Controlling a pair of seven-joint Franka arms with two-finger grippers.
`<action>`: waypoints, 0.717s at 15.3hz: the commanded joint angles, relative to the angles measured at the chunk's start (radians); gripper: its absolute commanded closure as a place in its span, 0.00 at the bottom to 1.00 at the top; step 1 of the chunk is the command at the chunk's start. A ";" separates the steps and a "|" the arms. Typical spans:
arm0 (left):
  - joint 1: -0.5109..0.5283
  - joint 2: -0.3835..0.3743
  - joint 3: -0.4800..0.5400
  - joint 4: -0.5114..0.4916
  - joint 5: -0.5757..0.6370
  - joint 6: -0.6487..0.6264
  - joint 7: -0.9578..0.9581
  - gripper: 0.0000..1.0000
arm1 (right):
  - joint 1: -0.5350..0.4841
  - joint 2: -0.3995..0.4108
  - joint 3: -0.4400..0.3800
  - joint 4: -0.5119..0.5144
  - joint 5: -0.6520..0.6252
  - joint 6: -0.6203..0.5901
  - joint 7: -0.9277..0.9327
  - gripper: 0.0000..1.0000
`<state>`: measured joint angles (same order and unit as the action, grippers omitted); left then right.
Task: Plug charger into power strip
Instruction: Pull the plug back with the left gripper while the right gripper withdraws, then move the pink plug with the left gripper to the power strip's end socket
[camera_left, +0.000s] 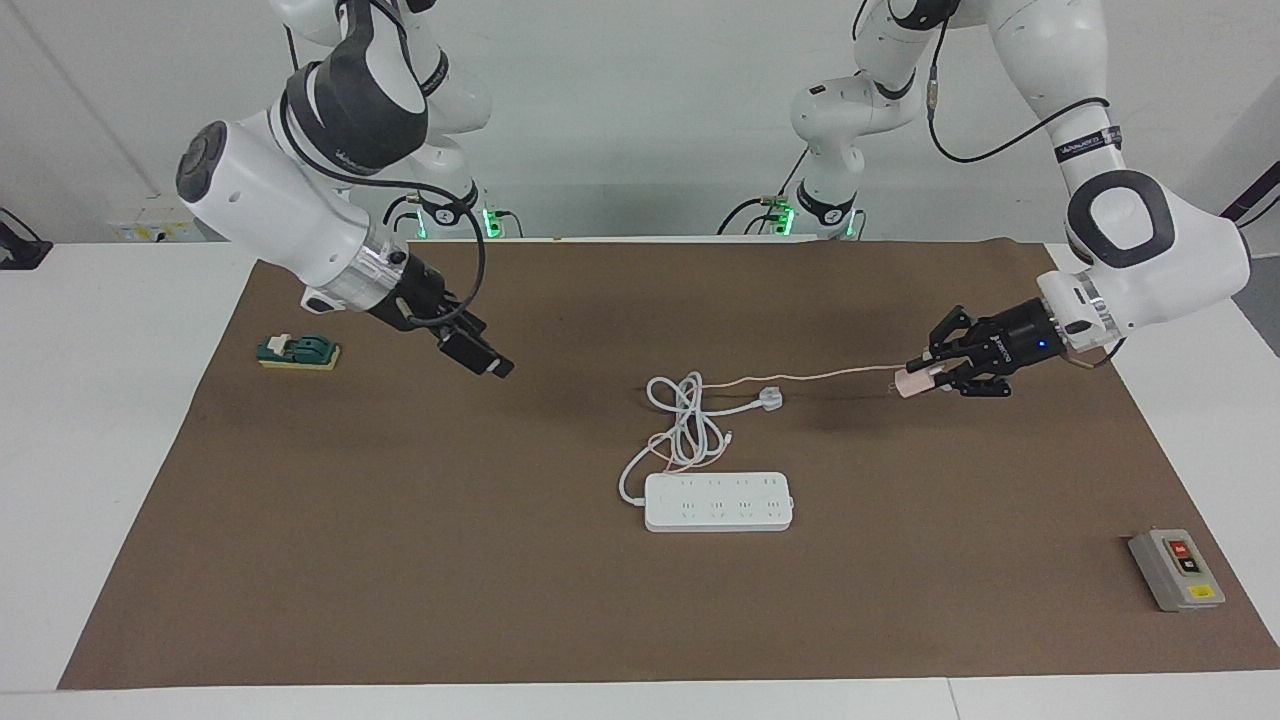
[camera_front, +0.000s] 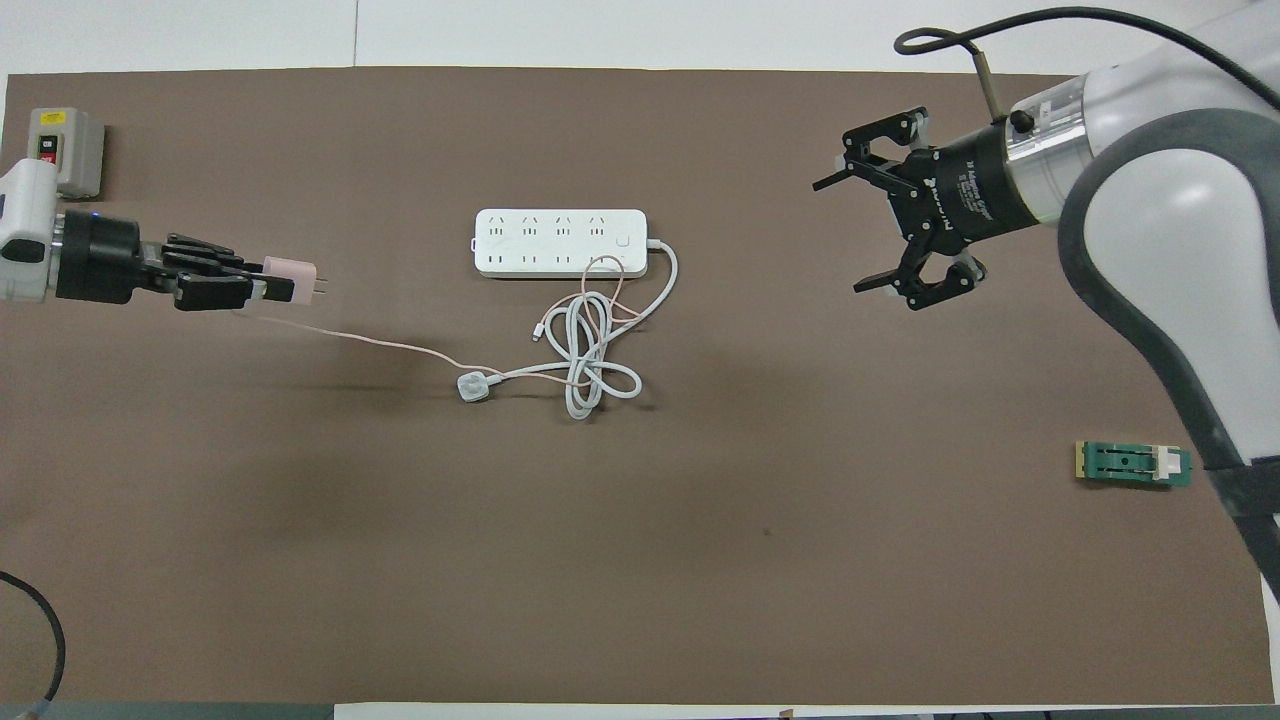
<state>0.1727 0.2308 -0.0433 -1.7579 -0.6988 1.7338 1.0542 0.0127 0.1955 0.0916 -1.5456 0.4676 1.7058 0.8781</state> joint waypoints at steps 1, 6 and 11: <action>-0.085 0.002 -0.009 0.021 0.110 0.131 0.015 0.94 | -0.017 -0.082 0.008 -0.030 -0.153 -0.076 -0.270 0.00; -0.261 0.047 -0.009 0.070 0.303 0.332 0.081 1.00 | -0.046 -0.171 0.008 -0.042 -0.358 -0.172 -0.641 0.00; -0.375 0.055 -0.007 0.061 0.504 0.438 0.128 1.00 | -0.046 -0.248 0.008 -0.103 -0.494 -0.187 -0.846 0.00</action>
<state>-0.1650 0.2705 -0.0674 -1.7176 -0.2517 2.1549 1.1462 -0.0218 -0.0012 0.0915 -1.5835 0.0183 1.5089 0.1099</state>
